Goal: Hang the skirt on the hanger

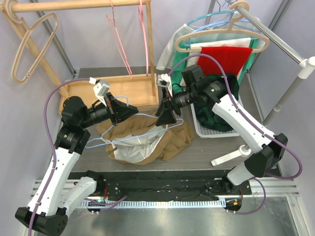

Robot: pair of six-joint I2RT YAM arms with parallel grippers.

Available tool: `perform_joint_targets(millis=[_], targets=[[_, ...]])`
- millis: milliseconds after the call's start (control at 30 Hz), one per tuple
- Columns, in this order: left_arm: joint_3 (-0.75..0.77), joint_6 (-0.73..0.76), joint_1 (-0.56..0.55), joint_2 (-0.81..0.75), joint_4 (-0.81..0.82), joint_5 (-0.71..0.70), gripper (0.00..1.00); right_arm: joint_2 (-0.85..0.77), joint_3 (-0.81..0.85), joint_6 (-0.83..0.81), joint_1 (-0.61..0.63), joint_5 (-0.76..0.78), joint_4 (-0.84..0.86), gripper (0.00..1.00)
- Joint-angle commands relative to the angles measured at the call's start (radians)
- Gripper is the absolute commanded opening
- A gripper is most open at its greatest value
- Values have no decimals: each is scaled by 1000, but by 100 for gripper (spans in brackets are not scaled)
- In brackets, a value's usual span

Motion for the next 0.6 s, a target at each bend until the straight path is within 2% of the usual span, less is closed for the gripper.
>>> perform_joint_targets(millis=[0, 33, 67, 133, 167, 267, 367, 400, 433, 533, 567], targets=[[64, -2, -1, -18, 12, 28, 0, 14, 2, -32, 14, 19, -37, 60], [65, 1, -1, -20, 9, 27, 0, 14, -2, -34, 12, 22, -44, 57], [70, 4, -3, -21, 6, 19, 0, 11, -11, -31, 14, 36, -47, 48], [71, 8, -1, -26, 3, 2, 0, 5, -20, -26, 14, 53, -47, 39], [73, 11, -1, -29, -1, -4, 0, -1, -28, -23, 14, 60, -44, 25], [76, 17, -1, -35, -14, -23, 0, -21, -46, 30, 14, 88, 14, 1], [90, 28, -1, -44, -46, -102, 3, -78, -97, 150, 15, 154, 172, 1], [94, 39, -1, -48, -80, -133, 13, -107, -119, 176, 15, 169, 251, 1], [107, 47, -1, -58, -100, -210, 38, -119, -124, 216, 14, 198, 282, 1], [136, 70, -1, -81, -178, -372, 68, -122, -94, 277, 14, 252, 348, 1], [147, 71, -1, -89, -200, -491, 72, -118, -65, 287, 14, 266, 355, 1]])
